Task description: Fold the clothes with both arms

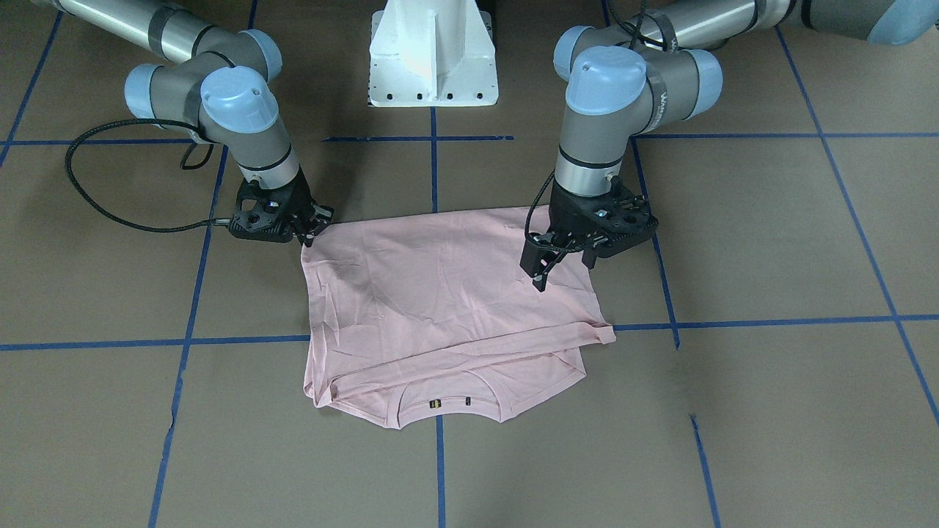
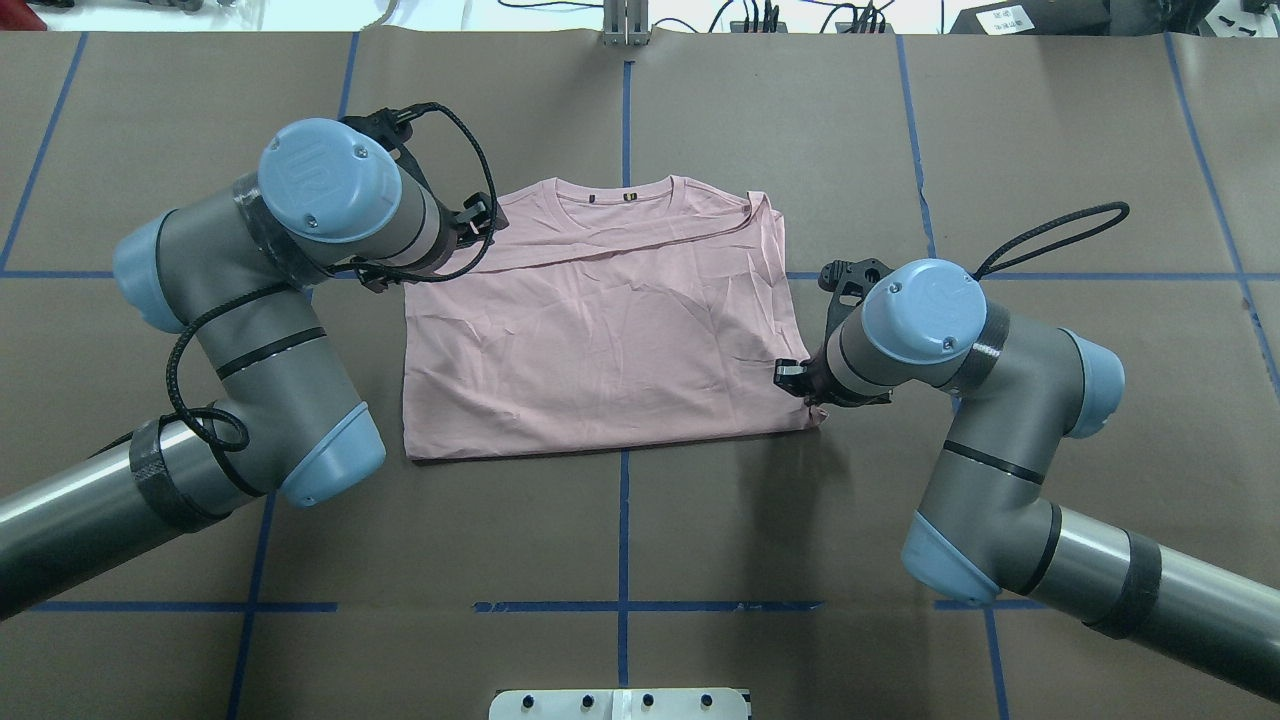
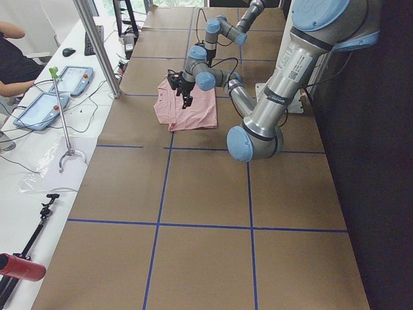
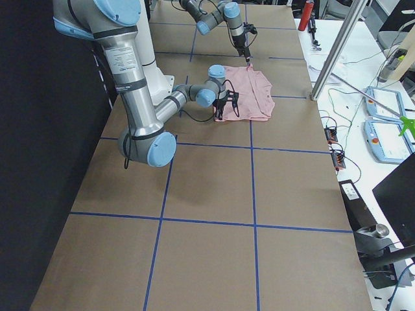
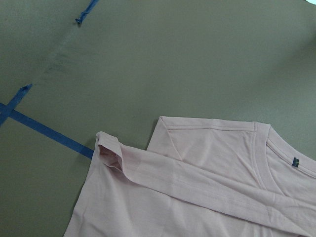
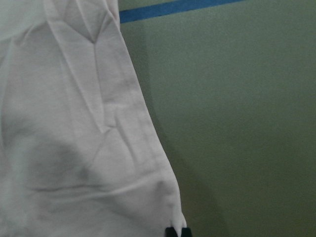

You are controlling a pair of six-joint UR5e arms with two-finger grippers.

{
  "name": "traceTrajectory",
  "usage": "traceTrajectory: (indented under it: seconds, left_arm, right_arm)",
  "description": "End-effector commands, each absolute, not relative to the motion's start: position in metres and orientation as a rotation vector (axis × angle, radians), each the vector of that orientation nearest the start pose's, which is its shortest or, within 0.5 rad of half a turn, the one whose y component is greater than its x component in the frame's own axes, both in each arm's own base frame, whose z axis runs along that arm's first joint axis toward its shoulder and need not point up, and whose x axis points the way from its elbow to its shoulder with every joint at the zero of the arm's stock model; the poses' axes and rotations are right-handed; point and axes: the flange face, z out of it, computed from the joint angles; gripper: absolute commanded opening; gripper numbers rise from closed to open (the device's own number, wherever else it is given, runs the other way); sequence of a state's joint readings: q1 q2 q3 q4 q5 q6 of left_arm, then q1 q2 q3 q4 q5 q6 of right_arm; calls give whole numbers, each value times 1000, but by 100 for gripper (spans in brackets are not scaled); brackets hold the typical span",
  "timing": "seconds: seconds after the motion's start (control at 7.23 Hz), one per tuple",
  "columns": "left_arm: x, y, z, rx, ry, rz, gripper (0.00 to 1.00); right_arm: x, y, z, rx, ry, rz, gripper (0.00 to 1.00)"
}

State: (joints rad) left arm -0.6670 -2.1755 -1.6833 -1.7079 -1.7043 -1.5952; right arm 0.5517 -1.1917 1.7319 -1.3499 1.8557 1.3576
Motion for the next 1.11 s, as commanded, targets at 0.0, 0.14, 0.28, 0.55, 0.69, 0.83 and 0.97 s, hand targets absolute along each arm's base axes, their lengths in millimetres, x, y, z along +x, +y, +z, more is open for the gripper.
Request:
traceTrajectory:
  seconds: [0.0,0.14,0.28,0.55,0.69,0.83,0.97]
  left_arm:
    - [461,-511,241,149,868,-592,100]
    - [463,-508,239,144,872,-595,100]
    - [471,-501,238,136,874,-592,100]
    - [478,-493,237,123,879,-597,100]
    - [481,-489,236,119,883,-595,100]
    - [484,-484,234,114,886,-595,100]
    - [484,-475,229,112,900,-584,100]
  right_arm:
    - [-470,-416,354,37,-811,217,0]
    - [-450,-402,365,33,-809,217,0]
    - [-425,-364,385,0,-796,184,0]
    - [-397,-282,400,-87,-780,124,0]
    - [-401,-245,412,-177,-753,111,0]
    - [-412,-211,411,-229,-739,100,0]
    - [-423,-185,405,-262,-735,94,0]
